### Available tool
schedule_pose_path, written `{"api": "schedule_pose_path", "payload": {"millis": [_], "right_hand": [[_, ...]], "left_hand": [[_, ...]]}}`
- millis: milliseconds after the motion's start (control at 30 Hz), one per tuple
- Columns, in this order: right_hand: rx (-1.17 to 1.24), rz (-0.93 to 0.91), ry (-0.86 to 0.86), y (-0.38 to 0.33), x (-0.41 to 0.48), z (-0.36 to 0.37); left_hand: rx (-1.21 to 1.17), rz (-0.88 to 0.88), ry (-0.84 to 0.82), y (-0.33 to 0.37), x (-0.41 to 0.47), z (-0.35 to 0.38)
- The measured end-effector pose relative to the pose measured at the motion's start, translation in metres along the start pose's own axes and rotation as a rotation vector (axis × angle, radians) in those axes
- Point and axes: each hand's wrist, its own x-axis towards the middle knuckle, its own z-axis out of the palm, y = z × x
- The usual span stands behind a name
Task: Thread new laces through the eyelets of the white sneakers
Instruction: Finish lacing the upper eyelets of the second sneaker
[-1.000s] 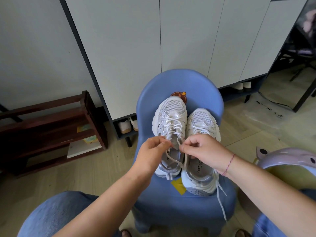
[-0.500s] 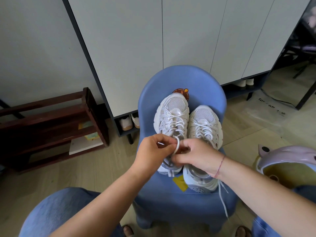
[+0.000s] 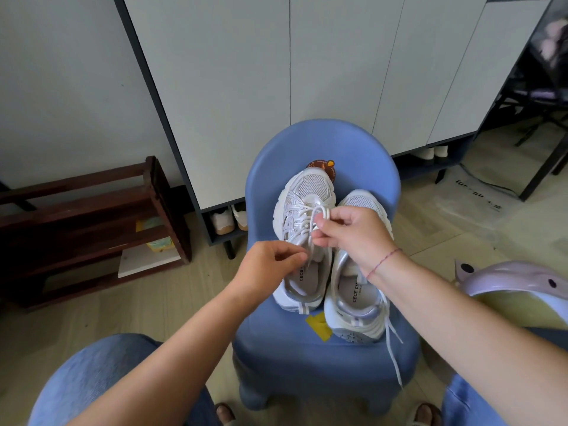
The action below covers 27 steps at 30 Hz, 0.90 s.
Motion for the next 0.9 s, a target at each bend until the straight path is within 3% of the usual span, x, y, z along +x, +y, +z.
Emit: {"api": "schedule_pose_path", "payload": {"millis": [100, 267, 433, 533, 700, 833, 900], "right_hand": [[-0.090, -0.016, -0.013, 0.011, -0.007, 0.005], [-0.844, -0.191, -0.215, 0.040, -0.027, 0.010], [-1.134, -0.218, -0.293, 0.047, -0.027, 0.013], [-1.131, -0.129, -0.278, 0.043, -0.026, 0.012], [-0.828, -0.069, -0.174, 0.031, -0.018, -0.002], [-0.631, 0.026, -0.405, 0.037, -0.016, -0.004], [-0.610, 0.009, -0.401, 0.039, -0.015, -0.006]], "left_hand": [[0.032, 0.024, 0.022, -0.002, 0.001, -0.003], [0.094, 0.058, 0.081, -0.007, 0.005, -0.005], [0.004, 0.099, 0.053, -0.003, 0.005, -0.002], [0.097, 0.138, 0.039, -0.005, 0.005, 0.000], [0.445, 0.244, 0.051, -0.017, 0.005, 0.011], [0.857, 0.499, 0.161, -0.020, 0.009, 0.019], [0.828, 0.479, 0.212, -0.020, 0.012, 0.021]]}}
